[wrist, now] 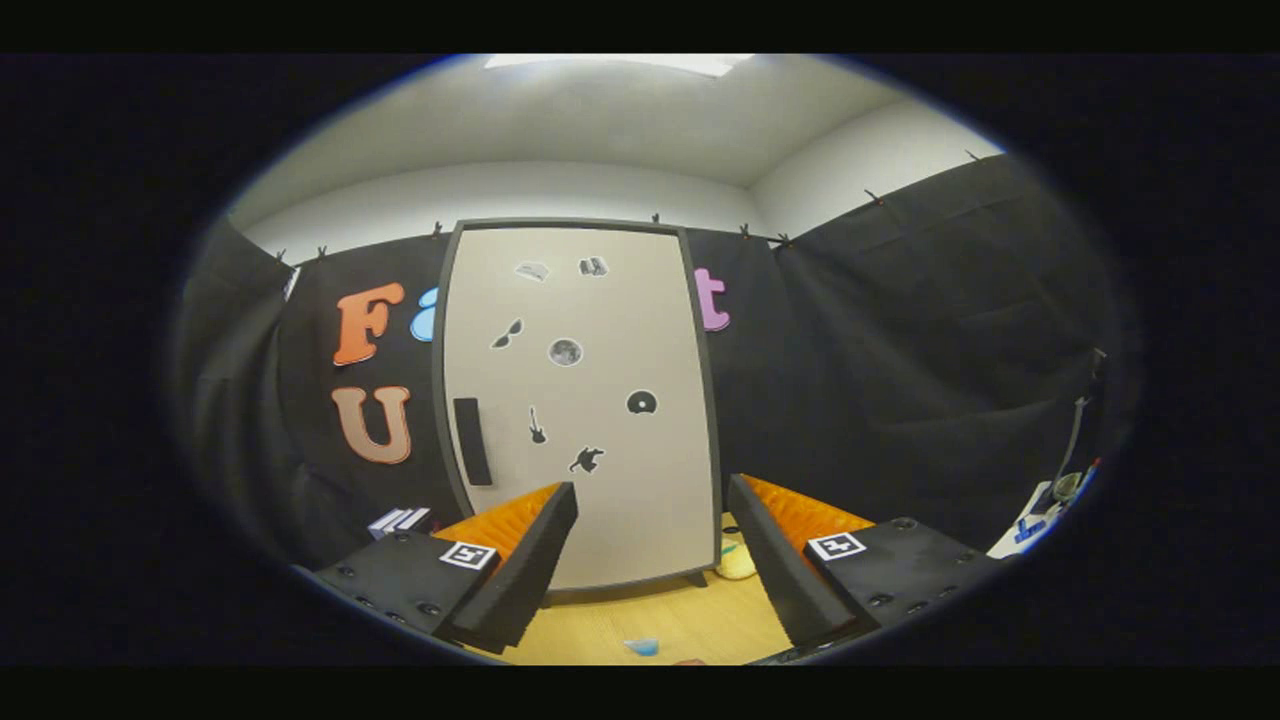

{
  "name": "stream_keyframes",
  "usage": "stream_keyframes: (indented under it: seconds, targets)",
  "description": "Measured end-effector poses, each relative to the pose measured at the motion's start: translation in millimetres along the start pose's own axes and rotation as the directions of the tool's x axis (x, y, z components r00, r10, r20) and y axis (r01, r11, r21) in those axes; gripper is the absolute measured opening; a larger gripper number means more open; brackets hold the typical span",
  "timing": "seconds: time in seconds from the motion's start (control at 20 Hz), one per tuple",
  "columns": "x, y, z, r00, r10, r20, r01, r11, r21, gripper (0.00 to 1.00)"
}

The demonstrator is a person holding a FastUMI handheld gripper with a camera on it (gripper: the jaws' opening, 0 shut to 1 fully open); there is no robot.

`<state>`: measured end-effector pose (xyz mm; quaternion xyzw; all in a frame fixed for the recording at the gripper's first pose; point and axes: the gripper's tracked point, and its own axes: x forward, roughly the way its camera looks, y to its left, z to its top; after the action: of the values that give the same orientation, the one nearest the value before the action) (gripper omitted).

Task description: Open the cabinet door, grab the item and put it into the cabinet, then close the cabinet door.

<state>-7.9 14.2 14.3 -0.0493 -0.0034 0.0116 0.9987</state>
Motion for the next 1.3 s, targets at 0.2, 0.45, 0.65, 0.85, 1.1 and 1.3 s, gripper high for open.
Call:
stream_keyframes:
  seconds: [0.2, 0.45, 0.65, 0.85, 1.1, 1.3]
  targets:
    - [-1, 7, 2, 1.000, 0.002, 0.000, -0.002, 1.000, -0.022, 0.98]
    - [7, 23, 1, 1.000, 0.016, -0.001, -0.016, 0.999, -0.036, 0.98]
    - [24, 54, -8, 0.998, 0.065, -0.025, -0.066, 0.997, -0.039, 0.98]
    - [54, 95, -15, 0.990, 0.135, -0.050, -0.137, 0.990, -0.043, 0.98]
    - [105, 142, -15, 0.979, 0.195, -0.067, -0.197, 0.980, -0.023, 0.98]
    - [144, 178, -21, 0.968, 0.235, -0.091, -0.240, 0.969, -0.056, 0.98]
